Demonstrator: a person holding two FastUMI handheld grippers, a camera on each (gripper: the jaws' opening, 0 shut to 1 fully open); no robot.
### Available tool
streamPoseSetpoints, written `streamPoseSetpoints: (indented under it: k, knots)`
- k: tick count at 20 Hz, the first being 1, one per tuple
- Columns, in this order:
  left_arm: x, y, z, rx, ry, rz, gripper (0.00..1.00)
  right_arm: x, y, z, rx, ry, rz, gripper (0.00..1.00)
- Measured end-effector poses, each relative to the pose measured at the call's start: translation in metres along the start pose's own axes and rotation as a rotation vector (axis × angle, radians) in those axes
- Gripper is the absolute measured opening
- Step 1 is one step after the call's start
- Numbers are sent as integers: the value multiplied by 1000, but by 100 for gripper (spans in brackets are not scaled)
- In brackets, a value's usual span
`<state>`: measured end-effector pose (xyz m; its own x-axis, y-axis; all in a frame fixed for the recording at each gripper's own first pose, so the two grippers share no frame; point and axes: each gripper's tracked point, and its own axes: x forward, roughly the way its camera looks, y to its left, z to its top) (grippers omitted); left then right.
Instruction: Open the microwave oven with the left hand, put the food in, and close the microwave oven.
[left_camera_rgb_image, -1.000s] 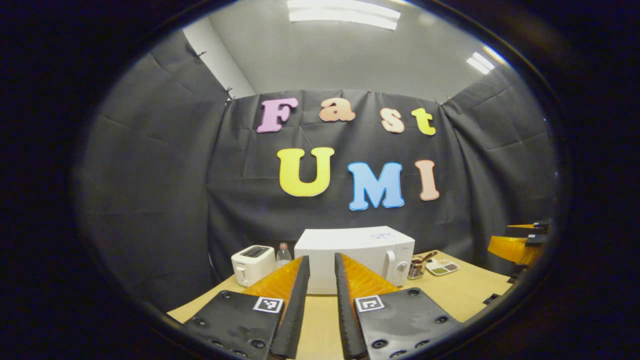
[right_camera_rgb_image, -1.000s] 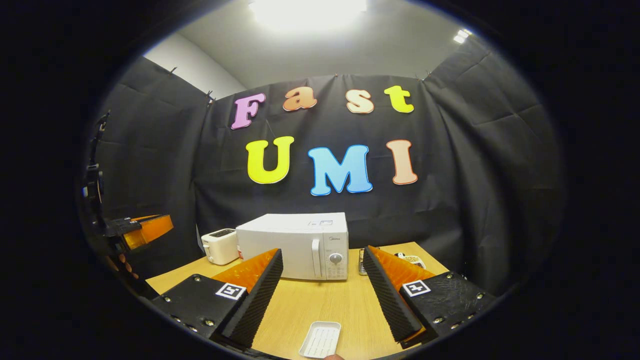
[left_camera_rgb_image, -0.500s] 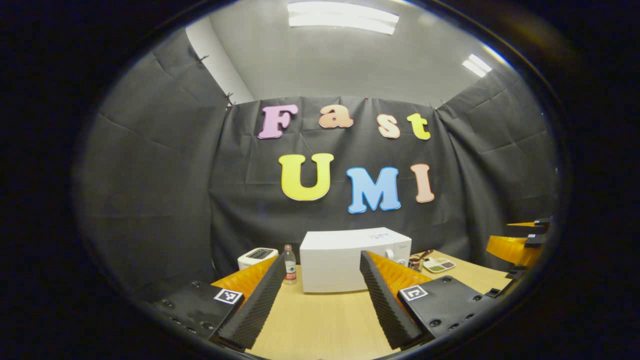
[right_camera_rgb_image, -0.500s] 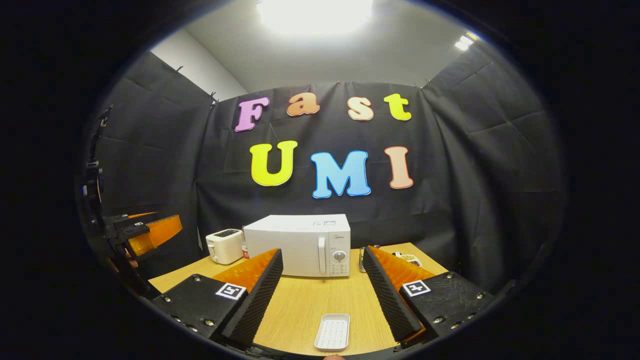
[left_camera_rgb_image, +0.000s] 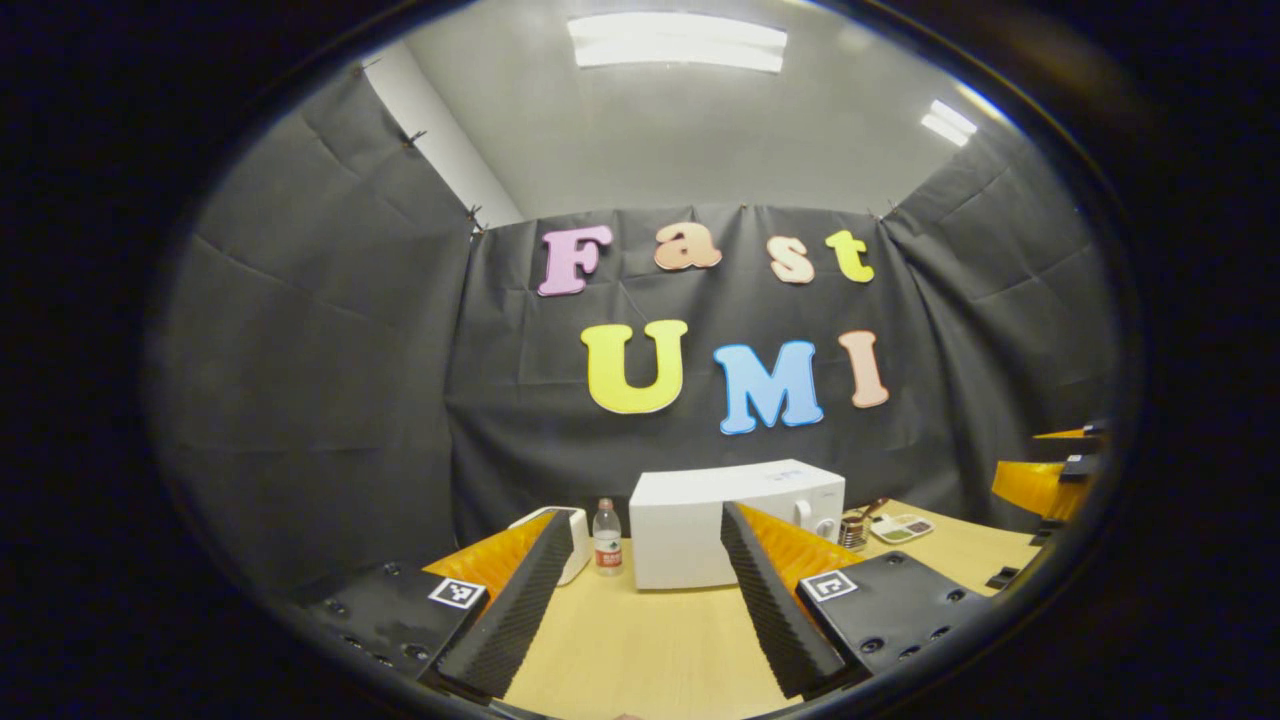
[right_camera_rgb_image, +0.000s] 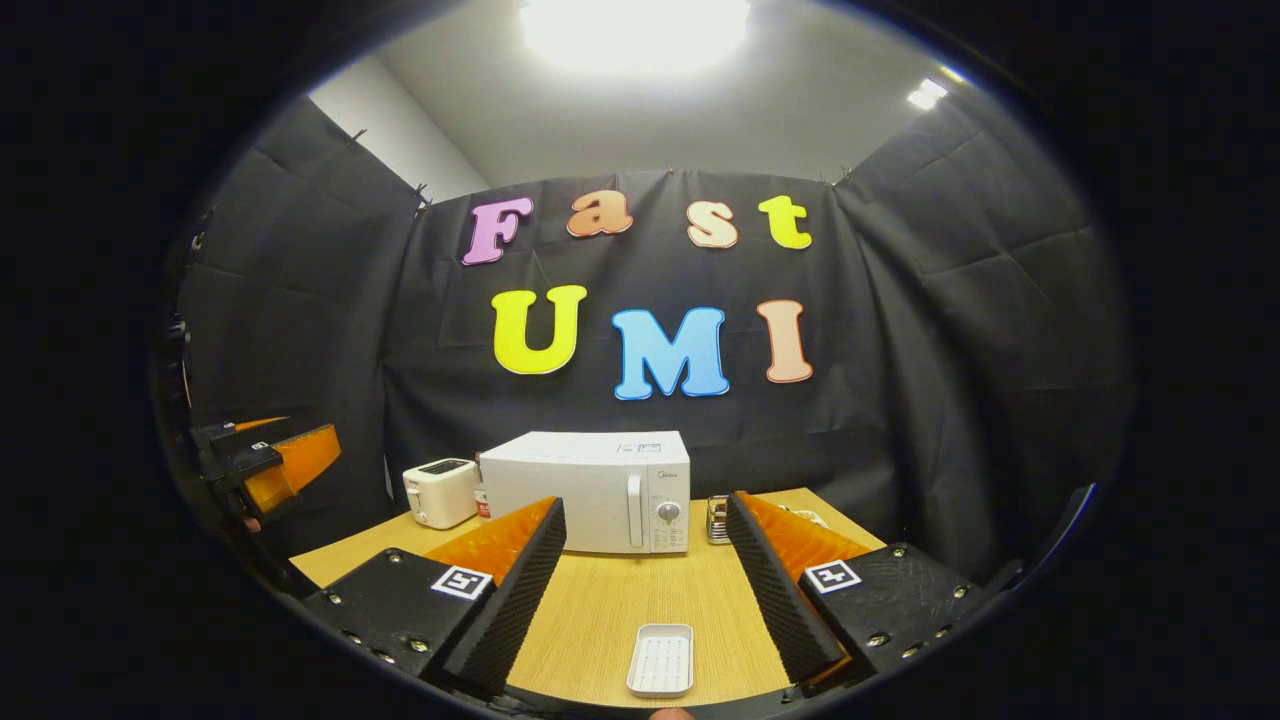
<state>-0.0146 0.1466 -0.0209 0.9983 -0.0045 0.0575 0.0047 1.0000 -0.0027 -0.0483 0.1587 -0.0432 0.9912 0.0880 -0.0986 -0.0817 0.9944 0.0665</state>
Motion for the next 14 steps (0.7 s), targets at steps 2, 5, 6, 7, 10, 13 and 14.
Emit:
streamPoseSetpoints:
  k: [2,5,6,7,10,13,14]
  knots:
    - [-3,-1,0,-2,-2,3,100,-2,-1,-1,0,0,-3,98]
    - [-8,1,-1,18,0,15,100,-5,-2,-2,1,5,-14,98]
    - [-10,1,-3,22,4,18,98,-5,-3,-3,2,8,-19,98]
    - [-11,-1,-5,20,8,17,98,-6,-4,-4,5,9,-21,98]
    - [-16,-4,-3,3,2,11,100,-9,-6,-1,8,-3,-30,98]
    - [-19,-1,1,-7,-12,15,98,-11,-5,-3,5,2,-27,98]
    - [-20,-1,1,-12,-13,18,100,-12,-4,-3,6,2,-26,98]
